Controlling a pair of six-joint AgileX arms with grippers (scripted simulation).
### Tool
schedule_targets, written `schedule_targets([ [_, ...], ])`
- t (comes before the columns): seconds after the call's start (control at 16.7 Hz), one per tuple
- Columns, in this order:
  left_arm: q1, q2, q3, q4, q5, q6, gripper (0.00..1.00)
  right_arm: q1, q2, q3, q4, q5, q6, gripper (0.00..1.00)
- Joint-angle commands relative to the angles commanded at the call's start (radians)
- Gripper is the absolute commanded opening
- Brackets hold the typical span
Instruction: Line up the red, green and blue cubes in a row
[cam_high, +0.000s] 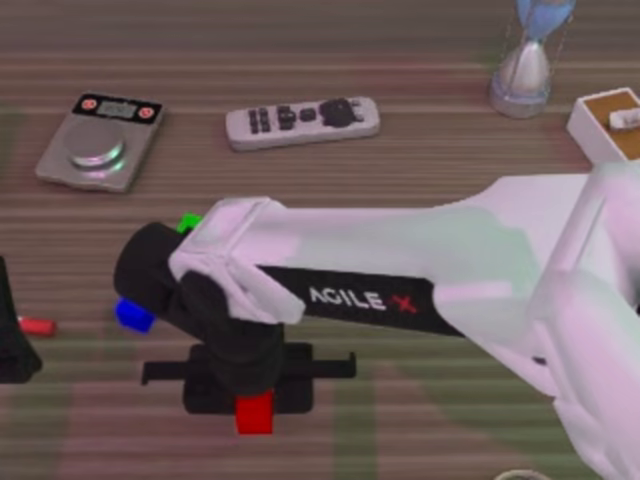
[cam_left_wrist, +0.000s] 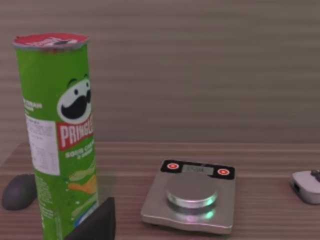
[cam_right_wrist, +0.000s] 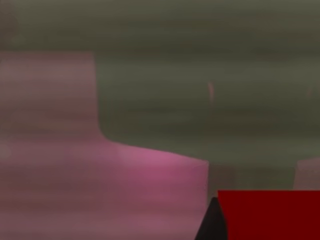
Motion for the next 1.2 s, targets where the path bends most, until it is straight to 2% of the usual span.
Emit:
schedule_targets([
  [0.48, 0.000, 0.000, 0.000, 0.000, 0.000, 0.000, 1.00, 0.000, 0.000, 0.000, 0.000, 0.000, 0.000, 0.98],
  [1.2, 0.000, 0.000, 0.000, 0.000, 0.000, 0.000, 1.00, 0.002, -0.011, 0.034, -0.042, 0.000, 0.002, 1.00],
])
